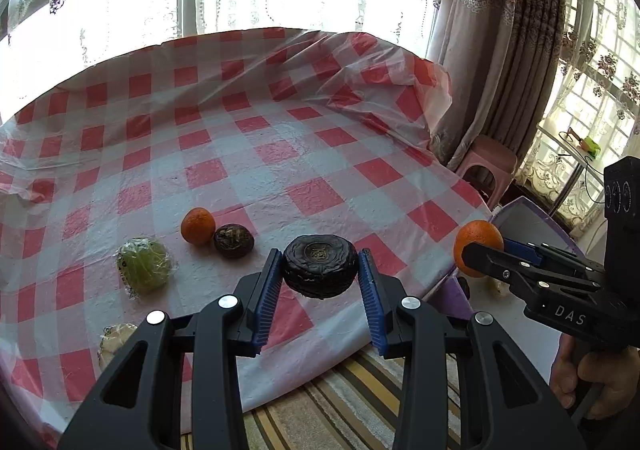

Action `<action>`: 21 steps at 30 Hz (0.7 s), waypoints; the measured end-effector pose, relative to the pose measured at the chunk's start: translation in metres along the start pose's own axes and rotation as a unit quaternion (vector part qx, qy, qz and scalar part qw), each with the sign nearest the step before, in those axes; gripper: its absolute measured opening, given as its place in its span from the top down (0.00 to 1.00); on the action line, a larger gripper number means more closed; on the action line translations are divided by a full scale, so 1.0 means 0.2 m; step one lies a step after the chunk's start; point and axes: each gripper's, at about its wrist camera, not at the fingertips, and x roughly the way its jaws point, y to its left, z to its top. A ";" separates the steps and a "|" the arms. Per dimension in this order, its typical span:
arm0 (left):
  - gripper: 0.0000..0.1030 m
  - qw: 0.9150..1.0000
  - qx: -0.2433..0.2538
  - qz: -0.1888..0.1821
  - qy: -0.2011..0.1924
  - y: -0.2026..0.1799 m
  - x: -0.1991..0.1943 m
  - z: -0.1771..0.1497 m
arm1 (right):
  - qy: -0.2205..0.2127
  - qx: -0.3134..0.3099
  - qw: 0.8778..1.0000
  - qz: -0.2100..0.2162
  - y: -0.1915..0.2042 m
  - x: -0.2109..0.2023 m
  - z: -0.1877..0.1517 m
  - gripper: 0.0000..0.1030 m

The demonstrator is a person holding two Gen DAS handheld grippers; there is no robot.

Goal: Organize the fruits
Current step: 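Carry the dark fruit and orange over into the white box with both tools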

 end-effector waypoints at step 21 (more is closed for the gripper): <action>0.64 0.993 0.081 -0.079 0.030 -0.53 0.22 0.03 | -0.002 0.013 0.990 -0.143 -0.54 -0.16 0.01 0.59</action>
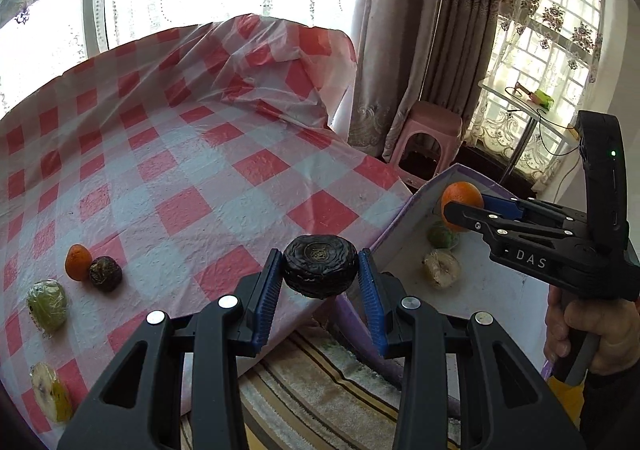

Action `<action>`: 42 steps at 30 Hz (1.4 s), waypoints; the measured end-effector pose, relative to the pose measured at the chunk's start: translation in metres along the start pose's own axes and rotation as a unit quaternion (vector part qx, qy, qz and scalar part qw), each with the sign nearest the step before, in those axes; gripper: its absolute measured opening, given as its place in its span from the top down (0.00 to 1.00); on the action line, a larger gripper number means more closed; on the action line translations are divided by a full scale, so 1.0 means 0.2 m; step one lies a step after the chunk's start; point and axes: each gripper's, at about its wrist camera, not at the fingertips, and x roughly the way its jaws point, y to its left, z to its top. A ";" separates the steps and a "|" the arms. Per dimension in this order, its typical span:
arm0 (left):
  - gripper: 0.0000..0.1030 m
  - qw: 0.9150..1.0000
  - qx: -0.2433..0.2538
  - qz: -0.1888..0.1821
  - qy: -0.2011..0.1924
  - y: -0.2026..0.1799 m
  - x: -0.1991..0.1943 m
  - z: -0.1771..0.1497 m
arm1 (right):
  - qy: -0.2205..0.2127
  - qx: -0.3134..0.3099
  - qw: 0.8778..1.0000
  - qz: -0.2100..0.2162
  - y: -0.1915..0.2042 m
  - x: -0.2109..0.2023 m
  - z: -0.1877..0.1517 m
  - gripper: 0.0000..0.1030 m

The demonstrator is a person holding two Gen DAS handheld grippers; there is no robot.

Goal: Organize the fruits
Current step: 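Carry the dark fruit and orange over into the white box with both tools, then open both tools to drop the dark fruit and orange in the box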

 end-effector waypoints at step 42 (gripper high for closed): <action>0.64 0.955 0.197 0.003 0.221 -0.61 0.69 -0.24 | 0.159 0.047 0.986 0.002 -0.23 0.60 -0.18 0.59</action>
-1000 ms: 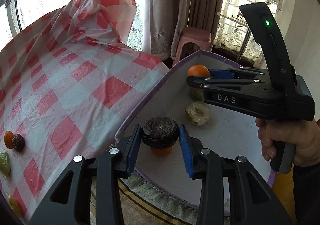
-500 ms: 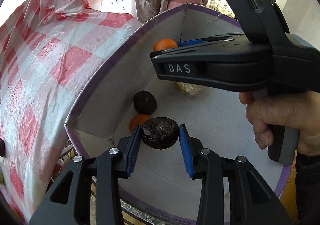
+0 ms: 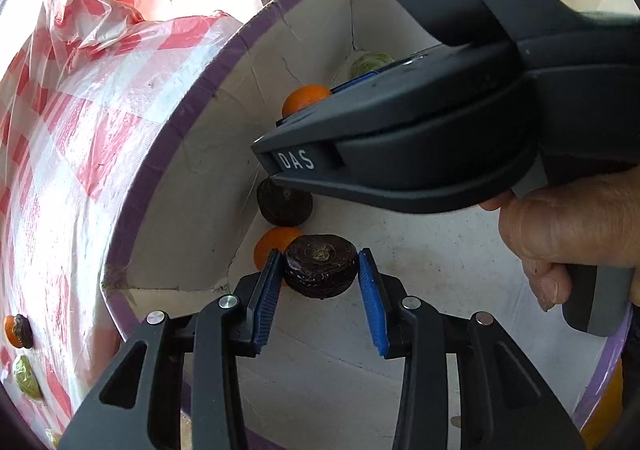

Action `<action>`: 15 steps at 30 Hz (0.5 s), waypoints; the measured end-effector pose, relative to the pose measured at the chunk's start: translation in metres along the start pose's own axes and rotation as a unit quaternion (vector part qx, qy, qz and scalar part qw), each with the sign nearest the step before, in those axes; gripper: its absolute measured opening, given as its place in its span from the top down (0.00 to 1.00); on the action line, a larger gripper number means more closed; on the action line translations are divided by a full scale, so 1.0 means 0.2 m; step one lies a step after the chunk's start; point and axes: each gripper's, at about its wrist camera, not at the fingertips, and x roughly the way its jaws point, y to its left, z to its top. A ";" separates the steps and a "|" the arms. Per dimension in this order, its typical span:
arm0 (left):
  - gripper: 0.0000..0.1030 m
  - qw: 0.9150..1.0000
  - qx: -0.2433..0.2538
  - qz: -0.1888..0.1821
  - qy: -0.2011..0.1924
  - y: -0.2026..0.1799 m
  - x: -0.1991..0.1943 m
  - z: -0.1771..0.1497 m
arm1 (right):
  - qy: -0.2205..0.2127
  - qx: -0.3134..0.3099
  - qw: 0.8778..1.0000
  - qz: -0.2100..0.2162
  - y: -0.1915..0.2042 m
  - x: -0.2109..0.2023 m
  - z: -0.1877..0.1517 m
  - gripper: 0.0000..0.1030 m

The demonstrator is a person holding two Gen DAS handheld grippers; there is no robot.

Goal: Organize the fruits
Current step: 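Open both tools to drop the dark fruit and orange in the box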

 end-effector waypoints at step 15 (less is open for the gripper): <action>0.58 0.998 0.024 0.054 0.027 0.01 0.09 -0.01 | 0.013 0.020 1.000 0.002 -0.04 0.02 -0.01 0.37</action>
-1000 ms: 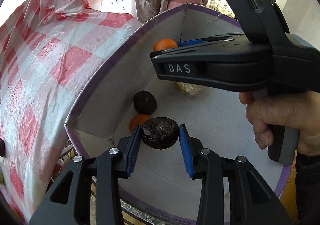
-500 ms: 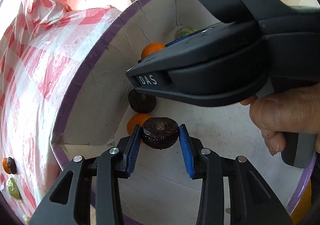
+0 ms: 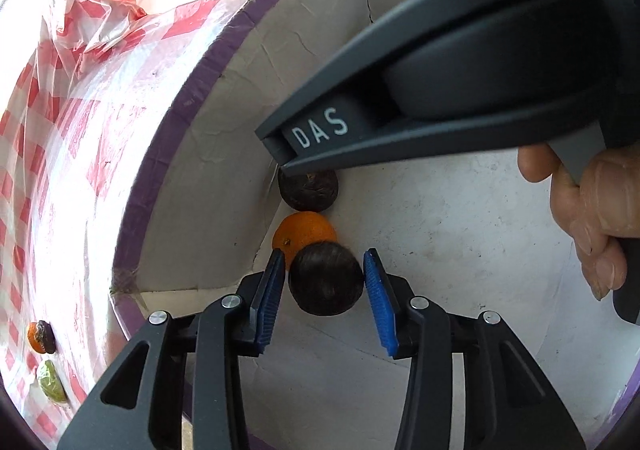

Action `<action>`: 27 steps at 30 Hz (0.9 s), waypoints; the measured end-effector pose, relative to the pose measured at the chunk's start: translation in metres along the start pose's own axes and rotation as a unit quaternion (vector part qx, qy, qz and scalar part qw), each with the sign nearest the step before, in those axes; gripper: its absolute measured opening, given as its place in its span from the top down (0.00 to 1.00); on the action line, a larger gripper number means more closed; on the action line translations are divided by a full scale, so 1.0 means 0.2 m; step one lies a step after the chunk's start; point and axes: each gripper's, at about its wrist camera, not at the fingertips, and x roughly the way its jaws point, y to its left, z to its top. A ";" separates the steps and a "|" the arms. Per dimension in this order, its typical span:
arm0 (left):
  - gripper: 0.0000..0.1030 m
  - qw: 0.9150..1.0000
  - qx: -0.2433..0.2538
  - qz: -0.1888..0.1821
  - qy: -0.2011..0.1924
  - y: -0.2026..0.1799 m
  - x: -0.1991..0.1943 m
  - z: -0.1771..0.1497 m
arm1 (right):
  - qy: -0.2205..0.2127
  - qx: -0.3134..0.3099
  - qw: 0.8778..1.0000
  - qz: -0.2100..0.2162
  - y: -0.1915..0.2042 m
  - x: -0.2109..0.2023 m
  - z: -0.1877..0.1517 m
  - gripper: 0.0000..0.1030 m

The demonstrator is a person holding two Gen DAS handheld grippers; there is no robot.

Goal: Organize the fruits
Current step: 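Open both tools to drop the dark fruit and orange in the box, then move both tools back over the tablecloth toward the remaining fruit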

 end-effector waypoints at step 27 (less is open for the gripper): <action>0.14 0.972 -0.135 -0.018 -0.190 0.33 -0.51 -0.14 | -0.202 0.028 0.978 -0.040 0.03 -0.61 0.04 0.02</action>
